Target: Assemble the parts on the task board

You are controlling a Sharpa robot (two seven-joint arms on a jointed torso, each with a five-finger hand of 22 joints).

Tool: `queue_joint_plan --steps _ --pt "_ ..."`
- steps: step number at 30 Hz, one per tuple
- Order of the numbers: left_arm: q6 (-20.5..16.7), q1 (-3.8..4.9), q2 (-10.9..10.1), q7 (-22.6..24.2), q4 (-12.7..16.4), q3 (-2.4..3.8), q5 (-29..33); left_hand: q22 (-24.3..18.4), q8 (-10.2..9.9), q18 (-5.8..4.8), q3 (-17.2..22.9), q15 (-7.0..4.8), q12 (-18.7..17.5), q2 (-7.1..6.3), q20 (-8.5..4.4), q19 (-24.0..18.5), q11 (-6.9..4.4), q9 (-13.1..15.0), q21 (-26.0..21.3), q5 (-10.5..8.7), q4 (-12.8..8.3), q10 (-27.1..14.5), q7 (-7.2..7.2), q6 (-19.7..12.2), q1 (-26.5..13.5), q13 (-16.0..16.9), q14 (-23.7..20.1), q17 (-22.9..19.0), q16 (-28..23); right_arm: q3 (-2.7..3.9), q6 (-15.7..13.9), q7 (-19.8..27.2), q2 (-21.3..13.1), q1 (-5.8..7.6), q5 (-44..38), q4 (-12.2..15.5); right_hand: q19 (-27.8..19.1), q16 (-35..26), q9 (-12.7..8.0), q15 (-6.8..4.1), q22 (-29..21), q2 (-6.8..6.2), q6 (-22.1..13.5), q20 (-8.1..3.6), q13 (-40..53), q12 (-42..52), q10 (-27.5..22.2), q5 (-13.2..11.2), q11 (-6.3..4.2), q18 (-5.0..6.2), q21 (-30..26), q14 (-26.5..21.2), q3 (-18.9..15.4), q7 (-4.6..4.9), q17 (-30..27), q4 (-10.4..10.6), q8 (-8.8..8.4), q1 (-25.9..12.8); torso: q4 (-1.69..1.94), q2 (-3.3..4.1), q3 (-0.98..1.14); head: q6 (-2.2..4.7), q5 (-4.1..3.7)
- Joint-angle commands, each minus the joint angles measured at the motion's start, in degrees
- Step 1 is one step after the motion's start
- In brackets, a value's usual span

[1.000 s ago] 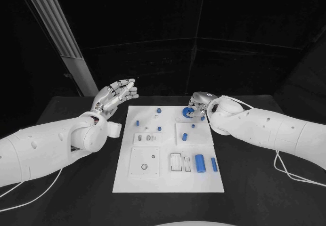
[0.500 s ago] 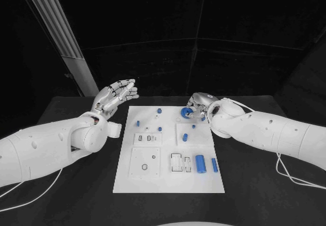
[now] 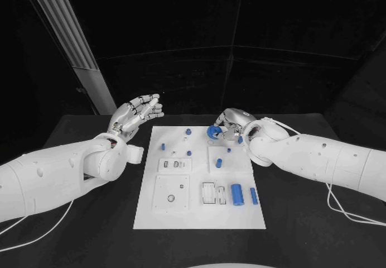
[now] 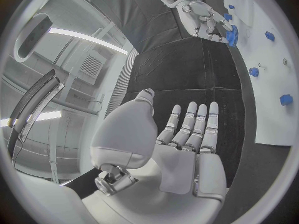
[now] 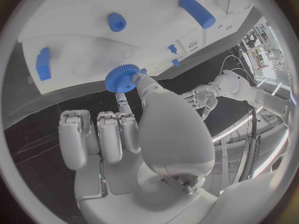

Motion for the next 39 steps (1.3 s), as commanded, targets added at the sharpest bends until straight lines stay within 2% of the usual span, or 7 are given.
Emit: queue_joint_plan --steps 1,7,11,14,25,35,39 --pt "0.72 0.08 0.09 11.73 -0.04 0.03 -0.34 -0.06 0.26 0.50 -0.29 0.00 -0.14 0.49 0.00 -0.25 0.01 -0.04 0.02 0.29 -0.06 -0.19 8.54 -0.48 -0.06 -0.04 -0.31 -0.04 -0.25 0.08 -3.48 2.62 0.45 0.17 0.92 0.70 6.15 0.14 1.13 -0.27 15.10 0.26 2.32 -0.33 14.93 0.15 5.97 -0.36 -0.43 -0.43 0.18 5.95 0.30 -1.99 15.06 -0.19 0.24 -0.57 0.11 0.03 0.02 0.09 0.12" --pt "0.76 0.08 0.26 11.72 -0.21 0.03 -0.34 -0.06 0.26 0.50 -0.29 0.00 -0.14 0.49 0.00 -0.25 0.01 -0.04 0.02 0.29 -0.06 -0.19 8.54 -0.48 -0.06 -0.04 -0.31 -0.04 -0.25 0.09 -3.33 3.49 2.16 0.22 0.96 0.88 6.15 0.14 1.13 -0.26 15.10 0.30 2.30 -0.35 14.93 0.15 5.97 -0.62 -0.43 -0.43 0.18 5.95 0.34 -1.99 15.06 -0.27 0.16 -0.61 0.17 0.06 0.02 0.03 0.41" --pt "0.76 0.08 0.38 11.72 -0.34 0.03 -0.34 -0.06 0.34 0.49 -0.30 0.00 -0.12 0.50 0.00 -0.27 0.01 -0.03 0.02 0.29 -0.06 -0.19 8.54 -0.46 -0.05 -0.04 -0.33 -0.03 -0.24 0.10 -3.01 3.83 3.49 0.24 0.67 0.53 6.15 0.14 1.13 -0.26 15.10 0.30 2.30 -0.35 14.93 0.15 5.97 -0.64 -0.43 -0.43 0.18 5.95 0.35 -1.99 15.06 -0.28 0.15 -0.61 0.08 0.05 0.01 -0.03 0.66" --pt "0.77 0.08 0.50 11.72 -0.43 0.03 -0.34 -0.07 0.42 0.49 -0.31 0.01 -0.11 0.52 0.00 -0.28 0.01 -0.02 0.02 0.29 -0.05 -0.18 8.54 -0.44 -0.03 -0.03 -0.34 -0.03 -0.23 0.10 -2.66 4.06 4.66 0.26 0.05 -0.07 6.15 0.14 1.13 -0.26 15.10 0.30 2.30 -0.35 14.93 0.15 5.97 -0.64 -0.43 -0.43 0.18 5.95 0.35 -1.99 15.06 -0.28 0.15 -0.61 0.17 0.06 -0.01 -0.09 0.78" --pt "0.74 0.08 0.75 11.76 -0.52 0.03 -0.34 -0.07 0.45 0.48 -0.32 0.01 -0.10 0.53 0.00 -0.30 0.01 -0.01 0.02 0.29 -0.05 -0.18 8.54 -0.45 -0.03 -0.03 -0.35 -0.03 -0.22 0.10 -1.14 5.10 9.60 0.26 -3.31 -4.34 6.15 0.14 1.05 -0.24 15.10 0.35 2.04 -0.36 14.93 0.15 5.97 -1.03 -0.37 -0.43 0.18 5.95 0.43 -1.88 15.06 -0.43 -0.15 -0.71 0.15 0.04 0.01 -0.12 1.12" --pt "0.62 0.09 0.69 11.77 -0.39 0.03 -0.34 -0.07 0.49 0.48 -0.32 0.01 -0.09 0.54 0.00 -0.30 0.01 -0.01 0.02 0.28 -0.05 -0.18 8.54 -0.43 -0.02 -0.03 -0.36 -0.02 -0.22 0.10 1.85 5.19 13.10 0.24 -4.78 -8.42 6.15 0.14 1.00 -0.19 15.10 0.43 1.89 -0.34 14.93 0.15 5.97 -1.40 -0.29 -0.43 0.18 5.95 0.48 -1.79 15.06 -0.50 -0.35 -0.85 0.21 0.11 0.01 -0.09 1.42" --pt "0.62 0.09 0.71 11.78 -0.35 0.03 -0.34 -0.07 0.49 0.48 -0.32 0.01 -0.09 0.54 0.00 -0.30 0.01 -0.01 0.02 0.28 -0.05 -0.18 8.54 -0.43 -0.02 -0.03 -0.36 -0.02 -0.22 0.10 3.21 4.86 13.90 0.22 -5.05 -9.45 6.15 0.14 0.99 -0.17 15.10 0.46 1.86 -0.33 14.93 0.15 5.97 -1.55 -0.27 -0.43 0.18 5.95 0.49 -1.77 15.06 -0.52 -0.42 -0.90 0.07 0.06 0.01 -0.19 1.58"
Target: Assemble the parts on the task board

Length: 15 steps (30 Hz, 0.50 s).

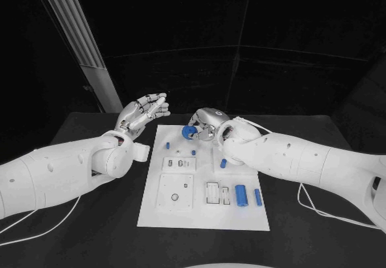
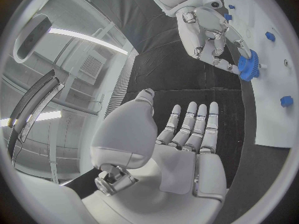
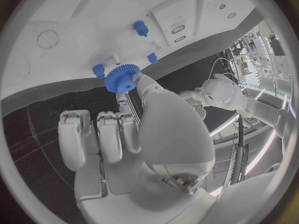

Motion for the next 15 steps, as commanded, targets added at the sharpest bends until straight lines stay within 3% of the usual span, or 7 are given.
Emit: queue_joint_plan --steps 1,15 --pt "0.58 0.09 0.03 11.78 0.10 0.03 -0.34 -0.08 0.27 0.48 -0.32 0.01 -0.09 0.54 0.00 -0.30 0.02 -0.01 0.02 0.28 -0.05 -0.18 8.54 -0.44 -0.02 -0.03 -0.36 -0.03 -0.22 0.06 2.84 0.25 0.41 0.11 -1.42 -0.70 6.15 0.14 0.97 -0.16 15.10 0.39 2.01 -0.33 14.93 0.15 5.97 -0.44 -0.26 -0.43 0.18 5.95 0.29 -1.59 15.08 -0.18 -0.13 -0.49 -0.13 -0.01 -0.01 -0.09 0.10" --pt "0.59 0.09 -0.03 11.80 0.16 0.03 -0.34 -0.08 0.28 0.48 -0.34 0.01 -0.07 0.55 0.00 -0.32 0.02 -0.01 0.03 0.28 -0.05 -0.18 8.54 -0.46 -0.01 -0.03 -0.37 -0.02 -0.20 0.05 6.66 -1.05 1.43 0.07 -2.07 -2.43 6.15 0.14 0.95 -0.11 15.10 0.40 2.01 -0.29 14.93 0.15 5.97 -0.87 -0.22 -0.43 0.18 5.95 0.28 -1.56 15.08 -0.26 -0.24 -0.63 -0.20 -0.04 0.04 -0.27 0.10"
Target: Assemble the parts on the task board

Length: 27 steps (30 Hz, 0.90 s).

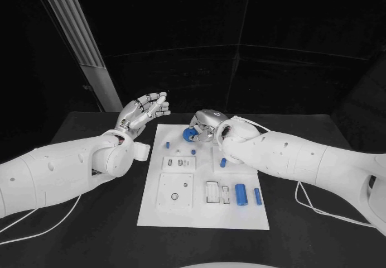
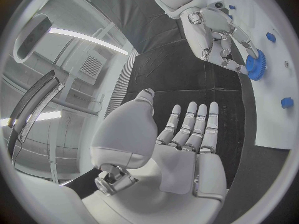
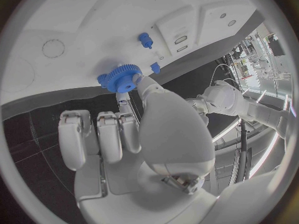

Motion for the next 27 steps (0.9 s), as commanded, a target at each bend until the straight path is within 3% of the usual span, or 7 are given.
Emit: queue_joint_plan --steps 1,27 --pt "0.58 0.09 -0.03 11.79 0.11 0.03 -0.34 -0.08 0.28 0.48 -0.34 0.01 -0.07 0.55 0.00 -0.32 0.02 -0.01 0.03 0.28 -0.05 -0.18 8.54 -0.46 -0.01 -0.03 -0.37 -0.02 -0.20 0.05 2.61 -0.61 0.27 0.11 -0.85 -0.38 6.15 0.14 0.92 -0.11 15.10 0.35 1.93 -0.30 14.93 0.15 5.97 -0.21 -0.22 -0.43 0.18 5.95 0.13 -1.63 15.09 -0.10 0.17 0.01 -0.04 -0.01 0.01 -0.06 -0.02" --pt "0.63 0.10 -0.14 11.76 0.33 0.03 -0.34 -0.08 0.32 0.48 -0.35 0.01 -0.06 0.56 0.00 -0.33 0.02 0.00 0.03 0.28 -0.05 -0.18 8.54 -0.47 0.01 -0.03 -0.39 -0.02 -0.19 0.05 5.22 -0.74 2.72 0.05 -0.88 -4.45 6.15 0.14 0.62 0.12 15.10 0.45 0.94 -0.11 14.93 0.15 5.97 -1.38 0.12 -0.43 0.18 5.95 0.23 -1.20 15.09 -0.53 -0.80 -0.34 0.03 -0.03 -0.05 -0.68 0.10"
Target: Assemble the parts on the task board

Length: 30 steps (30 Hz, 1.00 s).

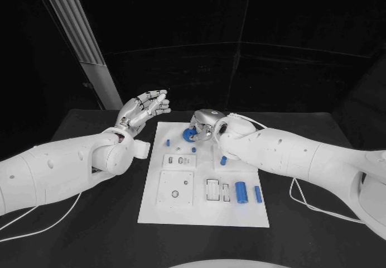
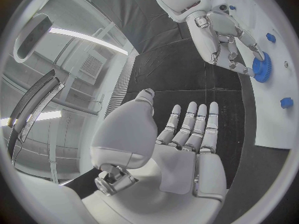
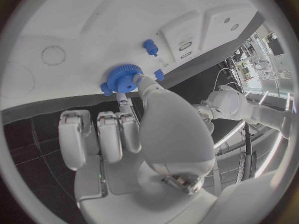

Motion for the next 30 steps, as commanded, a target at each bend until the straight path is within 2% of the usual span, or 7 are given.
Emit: queue_joint_plan --steps 1,5,12,17,21,26,30 --pt "0.63 0.09 0.05 11.75 0.04 0.03 -0.34 -0.08 0.36 0.47 -0.36 0.02 -0.05 0.57 0.00 -0.34 0.02 0.00 0.03 0.28 -0.05 -0.18 8.54 -0.48 0.02 -0.02 -0.39 -0.02 -0.18 0.00 1.33 -0.36 0.02 0.06 -0.41 -0.34 6.15 0.14 0.53 0.16 15.06 0.69 0.52 -0.08 14.93 0.15 5.97 -0.30 0.17 -0.43 0.18 5.95 0.03 -0.84 15.09 -0.38 0.08 -0.11 0.01 -0.03 0.02 -0.06 0.02" --pt "0.63 0.09 0.08 11.71 0.00 0.03 -0.34 -0.08 0.36 0.47 -0.36 0.02 -0.05 0.57 0.00 -0.34 0.02 0.00 0.03 0.28 -0.05 -0.18 8.54 -0.48 0.02 -0.02 -0.39 -0.02 -0.18 0.00 1.46 -0.49 0.13 0.05 -0.41 -0.58 6.15 0.14 -0.27 0.45 15.06 0.35 -2.44 0.23 14.93 0.15 5.97 -1.36 0.41 -0.43 0.18 5.95 -0.08 -0.66 15.09 -0.82 -1.45 -0.49 0.05 0.01 0.04 0.04 0.23" --pt "0.67 0.09 0.12 11.68 -0.06 0.03 -0.34 -0.08 0.36 0.47 -0.36 0.02 -0.05 0.57 0.00 -0.34 0.02 0.00 0.03 0.28 -0.05 -0.18 8.54 -0.48 0.02 -0.02 -0.39 -0.02 -0.18 0.00 2.01 -0.36 0.08 0.05 -0.41 -0.69 6.15 0.14 -1.17 -0.02 15.06 -0.41 -6.67 -0.05 14.93 0.15 5.97 -2.77 -0.27 -0.43 0.18 5.95 -0.84 -1.48 15.09 -1.42 -1.49 -1.28 0.01 -0.01 0.04 -0.36 1.71" --pt "0.66 0.09 0.14 11.64 -0.14 0.03 -0.34 -0.08 0.38 0.47 -0.37 0.02 -0.03 0.59 0.00 -0.36 0.02 0.00 0.03 0.28 -0.05 -0.19 8.54 -0.49 0.03 -0.02 -0.41 -0.01 -0.17 0.00 1.52 -0.37 -0.01 0.05 -0.41 -0.40 6.15 0.14 -1.53 -0.15 15.06 -0.59 -8.87 -0.23 14.93 0.15 5.97 -3.65 -0.37 -0.43 0.18 5.95 -1.32 -1.52 15.09 -1.73 -1.45 -1.49 -0.13 -0.04 0.07 -0.42 2.11" --pt "0.72 0.09 0.25 11.65 -0.18 0.03 -0.34 -0.08 0.37 0.47 -0.37 0.02 -0.03 0.59 0.00 -0.36 0.02 0.00 0.03 0.28 -0.05 -0.19 8.54 -0.50 0.03 -0.02 -0.41 -0.01 -0.17 0.00 -0.44 -0.12 -0.30 0.05 -0.41 -0.06 6.15 0.14 -1.75 -0.27 15.06 -0.49 -10.78 -0.34 14.93 0.15 5.97 -4.71 -0.58 -0.43 0.18 5.95 -1.64 -1.72 15.09 -1.88 -1.36 -1.55 -0.01 -0.05 -0.01 -0.48 2.02" --pt "0.77 0.09 0.30 11.63 -0.19 0.03 -0.34 -0.08 0.40 0.46 -0.38 0.02 -0.03 0.60 0.00 -0.37 0.02 0.00 0.03 0.28 -0.05 -0.19 8.54 -0.50 0.04 -0.02 -0.41 -0.01 -0.16 0.00 -4.06 0.51 -0.94 0.04 -0.41 0.71 6.15 0.14 -1.74 -0.29 15.06 -0.38 -10.85 -0.35 14.93 0.15 5.97 -4.76 -0.58 -0.43 0.18 5.95 -1.60 -1.72 15.09 -1.91 -1.30 -1.50 -0.03 0.00 0.05 -0.63 1.94" --pt "0.79 0.08 0.31 11.62 -0.25 0.03 -0.34 -0.08 0.40 0.46 -0.38 0.02 -0.03 0.60 0.00 -0.37 0.02 0.00 0.03 0.28 -0.05 -0.19 8.54 -0.50 0.04 -0.02 -0.41 -0.01 -0.16 -0.01 -7.50 1.64 -1.74 0.03 -0.41 1.63 6.15 0.14 -1.34 -0.25 15.06 0.17 -9.73 -0.38 14.93 0.15 5.97 -4.66 -0.41 -0.43 0.18 5.95 -1.47 -1.49 15.09 -2.14 -0.21 -1.24 -0.06 -0.03 0.05 -0.61 1.87"
